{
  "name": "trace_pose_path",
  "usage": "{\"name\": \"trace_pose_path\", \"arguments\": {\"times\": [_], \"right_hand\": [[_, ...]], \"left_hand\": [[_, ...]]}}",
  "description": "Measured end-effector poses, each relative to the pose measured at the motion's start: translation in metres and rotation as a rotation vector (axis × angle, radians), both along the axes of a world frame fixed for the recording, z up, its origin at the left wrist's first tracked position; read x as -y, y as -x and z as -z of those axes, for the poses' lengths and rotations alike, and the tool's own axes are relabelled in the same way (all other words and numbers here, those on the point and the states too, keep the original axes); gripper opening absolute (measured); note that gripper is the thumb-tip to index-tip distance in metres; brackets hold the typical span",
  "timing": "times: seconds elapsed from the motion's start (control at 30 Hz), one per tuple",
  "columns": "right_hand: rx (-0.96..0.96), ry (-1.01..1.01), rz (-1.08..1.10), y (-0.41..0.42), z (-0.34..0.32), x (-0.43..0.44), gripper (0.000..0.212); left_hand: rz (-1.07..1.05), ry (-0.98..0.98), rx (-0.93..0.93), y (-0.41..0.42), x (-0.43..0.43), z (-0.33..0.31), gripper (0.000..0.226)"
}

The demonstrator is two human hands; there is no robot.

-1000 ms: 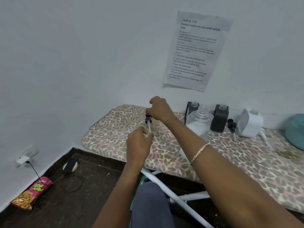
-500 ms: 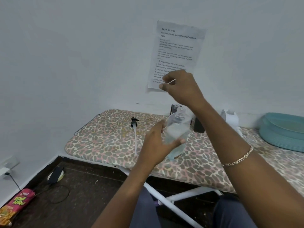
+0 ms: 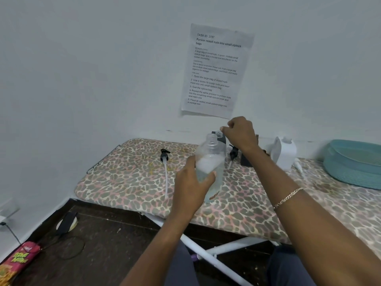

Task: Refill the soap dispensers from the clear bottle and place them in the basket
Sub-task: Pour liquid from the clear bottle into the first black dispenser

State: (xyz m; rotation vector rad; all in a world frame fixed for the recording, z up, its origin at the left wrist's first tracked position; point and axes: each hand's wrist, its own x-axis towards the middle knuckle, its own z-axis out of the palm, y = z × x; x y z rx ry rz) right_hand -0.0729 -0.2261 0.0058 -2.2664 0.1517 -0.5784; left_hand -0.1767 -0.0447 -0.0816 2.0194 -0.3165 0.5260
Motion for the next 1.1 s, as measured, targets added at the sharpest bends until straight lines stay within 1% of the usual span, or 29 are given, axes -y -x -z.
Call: {"name": "trace_pose_path", "arguments": {"times": [0.03,0.07,0.13,0.2,0.23,0.33,0.43,0.5,0.77,0.87,1.0,1.1], "right_hand": [[-0.020,0.001,0.015,0.000,0.003,-0.001,0.035],[-0.033,-0.008,0.019,0.000,0.007,-0.002,0.030],[-0.036,-0.020,0.012,-0.003,0.014,-0.005,0.042],[-0.063,-0.023,0.016,-0.004,0.021,-0.007,0.039],[-0.082,-0.026,0.030,-0.005,0.025,-0.009,0.041],[-0.128,-0.076,0.071,-0.014,0.043,-0.016,0.053],[-0.152,-0.142,0.090,-0.019,0.063,-0.026,0.072],[-0.157,-0.165,0.110,-0.019,0.071,-0.032,0.075],[-0.104,-0.169,0.149,-0.017,0.084,-0.042,0.052],[-0.097,-0.162,0.134,-0.015,0.081,-0.042,0.047],[-0.041,-0.161,0.088,-0.002,0.069,-0.035,0.037],[0.006,-0.160,0.060,0.018,0.061,-0.026,0.035]], "left_hand": [[-0.022,0.007,0.001,-0.002,-0.003,0.000,0.052],[-0.043,0.016,0.000,-0.004,-0.007,0.000,0.052],[-0.089,0.029,0.003,-0.006,-0.015,0.001,0.053],[-0.124,0.037,0.011,-0.008,-0.022,0.002,0.054],[-0.135,0.043,0.015,-0.010,-0.024,0.003,0.054],[-0.163,0.044,0.026,-0.010,-0.027,0.004,0.050],[-0.173,0.039,0.033,-0.011,-0.026,0.004,0.052],[-0.172,0.036,0.032,-0.010,-0.026,0.003,0.051],[-0.193,0.027,0.015,-0.006,-0.023,0.003,0.049],[-0.201,0.010,0.026,-0.006,-0.023,0.004,0.052],[-0.210,-0.007,0.039,-0.007,-0.023,0.005,0.055],[-0.211,-0.011,0.040,-0.007,-0.022,0.006,0.056]]}}
